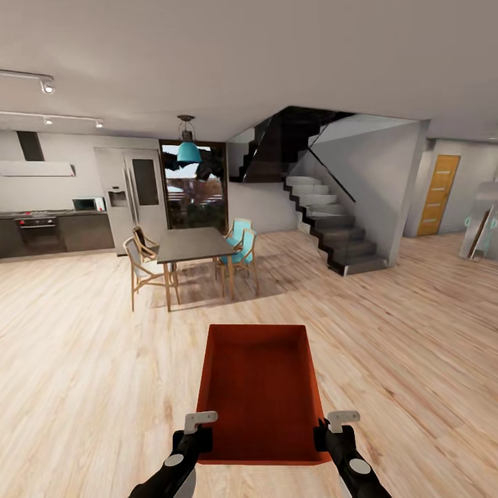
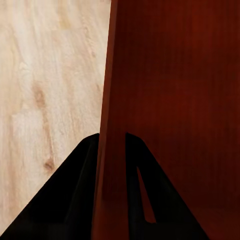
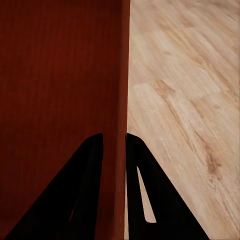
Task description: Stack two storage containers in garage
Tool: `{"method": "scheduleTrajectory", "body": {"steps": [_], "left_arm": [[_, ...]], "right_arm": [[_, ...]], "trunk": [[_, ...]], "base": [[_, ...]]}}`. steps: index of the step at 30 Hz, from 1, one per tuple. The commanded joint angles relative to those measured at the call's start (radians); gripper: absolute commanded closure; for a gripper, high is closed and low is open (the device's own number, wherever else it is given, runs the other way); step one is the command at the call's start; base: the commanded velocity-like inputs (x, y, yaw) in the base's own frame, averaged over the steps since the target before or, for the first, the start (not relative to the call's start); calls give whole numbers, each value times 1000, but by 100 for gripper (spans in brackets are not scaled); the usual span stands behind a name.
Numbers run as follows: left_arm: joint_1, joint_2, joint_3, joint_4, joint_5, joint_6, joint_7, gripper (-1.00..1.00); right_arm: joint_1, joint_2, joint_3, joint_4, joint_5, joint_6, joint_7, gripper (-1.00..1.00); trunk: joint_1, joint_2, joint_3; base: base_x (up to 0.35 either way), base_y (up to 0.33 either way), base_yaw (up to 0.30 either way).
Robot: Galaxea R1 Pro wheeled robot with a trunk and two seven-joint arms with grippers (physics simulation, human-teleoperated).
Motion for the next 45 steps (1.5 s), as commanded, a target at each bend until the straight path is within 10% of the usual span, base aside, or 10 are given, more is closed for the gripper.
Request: {"method": "scheduleTrajectory", "body": {"steps": [1, 45], "left_arm": [[-1, -2, 3, -33, -8, -1, 3, 100], [-1, 4, 3, -33, -8, -1, 4, 100]], "right_arm": [[1, 1, 14, 3, 3, -2, 1, 100], [1, 1, 14, 3, 3, -2, 1, 100]], "trunk": [[1, -1, 0], [1, -1, 0]], "base": [[326, 9, -108], [326, 54, -249]]}}
